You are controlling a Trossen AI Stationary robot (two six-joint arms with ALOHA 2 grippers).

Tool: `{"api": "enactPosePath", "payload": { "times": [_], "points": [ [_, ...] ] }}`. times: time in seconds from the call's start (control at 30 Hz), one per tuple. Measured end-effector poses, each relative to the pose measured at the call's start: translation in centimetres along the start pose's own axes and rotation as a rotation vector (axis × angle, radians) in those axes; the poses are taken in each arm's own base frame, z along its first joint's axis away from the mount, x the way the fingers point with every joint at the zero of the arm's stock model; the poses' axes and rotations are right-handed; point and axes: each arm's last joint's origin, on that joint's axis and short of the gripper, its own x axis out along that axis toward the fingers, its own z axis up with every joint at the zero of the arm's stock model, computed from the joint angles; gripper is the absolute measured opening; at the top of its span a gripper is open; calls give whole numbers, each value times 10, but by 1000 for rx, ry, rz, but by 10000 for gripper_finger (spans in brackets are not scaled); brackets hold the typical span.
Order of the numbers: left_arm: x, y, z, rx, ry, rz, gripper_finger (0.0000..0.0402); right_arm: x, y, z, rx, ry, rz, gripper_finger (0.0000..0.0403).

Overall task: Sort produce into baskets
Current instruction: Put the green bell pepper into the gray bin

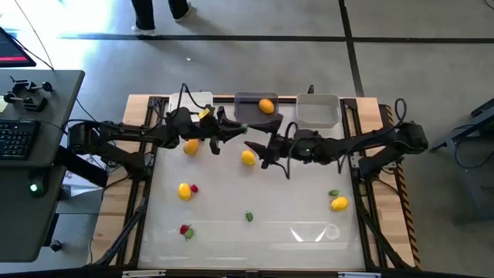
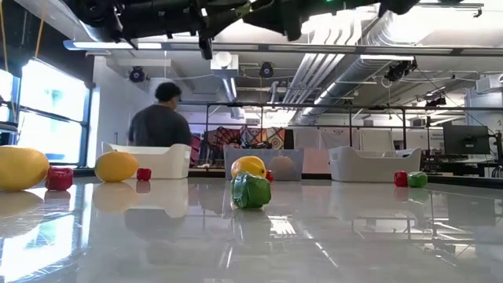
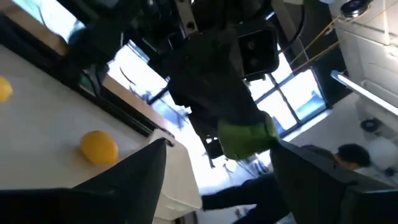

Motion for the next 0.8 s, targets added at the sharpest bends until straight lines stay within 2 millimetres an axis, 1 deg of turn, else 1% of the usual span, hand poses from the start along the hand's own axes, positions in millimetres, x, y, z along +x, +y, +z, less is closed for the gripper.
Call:
{"api": "enactPosePath", "payload": {
  "times": [0.13, 0.23, 0.57, 0.8],
  "points": [
    [-1, 0, 2, 4, -16, 7, 60, 13, 1, 4, -23, 36, -44, 279],
    [-1, 0, 2, 4, -15, 8, 60, 17, 1, 7, -22, 83, -79, 279],
    [0, 0, 1, 3, 2, -16, 60, 15, 4, 15, -105, 70, -106, 279],
    [0, 0, -1, 0, 18, -13, 60, 14, 6, 16, -143, 90, -116, 279]
  ]
}}
